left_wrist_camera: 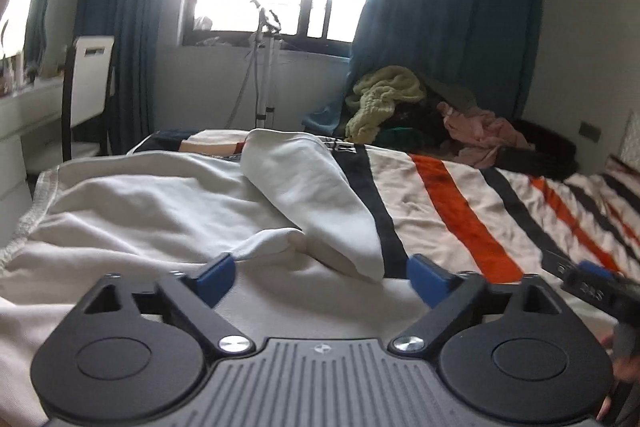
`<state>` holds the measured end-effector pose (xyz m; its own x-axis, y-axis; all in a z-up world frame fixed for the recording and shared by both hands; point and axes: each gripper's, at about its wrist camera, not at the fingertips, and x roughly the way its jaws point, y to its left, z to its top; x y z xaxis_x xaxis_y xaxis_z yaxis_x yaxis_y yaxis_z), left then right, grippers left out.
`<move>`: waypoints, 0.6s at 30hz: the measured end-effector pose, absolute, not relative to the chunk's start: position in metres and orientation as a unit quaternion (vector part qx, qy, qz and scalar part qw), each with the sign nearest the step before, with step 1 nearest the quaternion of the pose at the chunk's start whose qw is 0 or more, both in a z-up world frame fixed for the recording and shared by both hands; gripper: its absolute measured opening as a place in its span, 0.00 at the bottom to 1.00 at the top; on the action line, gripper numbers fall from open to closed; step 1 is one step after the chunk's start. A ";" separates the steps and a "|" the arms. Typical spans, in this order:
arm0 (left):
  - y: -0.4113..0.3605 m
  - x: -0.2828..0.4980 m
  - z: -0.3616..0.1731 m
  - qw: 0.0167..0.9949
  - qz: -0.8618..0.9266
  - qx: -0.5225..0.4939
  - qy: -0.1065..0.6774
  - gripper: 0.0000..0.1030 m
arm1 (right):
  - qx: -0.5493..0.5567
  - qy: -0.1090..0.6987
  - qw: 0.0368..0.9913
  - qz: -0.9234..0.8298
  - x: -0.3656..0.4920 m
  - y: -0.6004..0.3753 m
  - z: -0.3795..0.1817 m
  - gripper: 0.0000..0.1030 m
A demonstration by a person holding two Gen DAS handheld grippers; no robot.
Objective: Fold clothes
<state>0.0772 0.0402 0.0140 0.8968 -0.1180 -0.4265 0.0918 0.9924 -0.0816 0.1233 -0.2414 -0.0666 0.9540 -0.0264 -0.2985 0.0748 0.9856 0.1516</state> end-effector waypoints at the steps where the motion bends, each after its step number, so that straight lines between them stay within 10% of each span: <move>1: 0.037 0.075 0.012 0.974 -0.060 -0.024 0.219 0.99 | 0.081 0.160 0.984 -0.020 0.126 -0.239 -0.070 0.72; 18: 0.026 0.072 0.003 0.970 -0.082 -0.015 0.227 1.00 | 0.166 0.205 0.964 0.039 0.154 -0.220 -0.092 0.72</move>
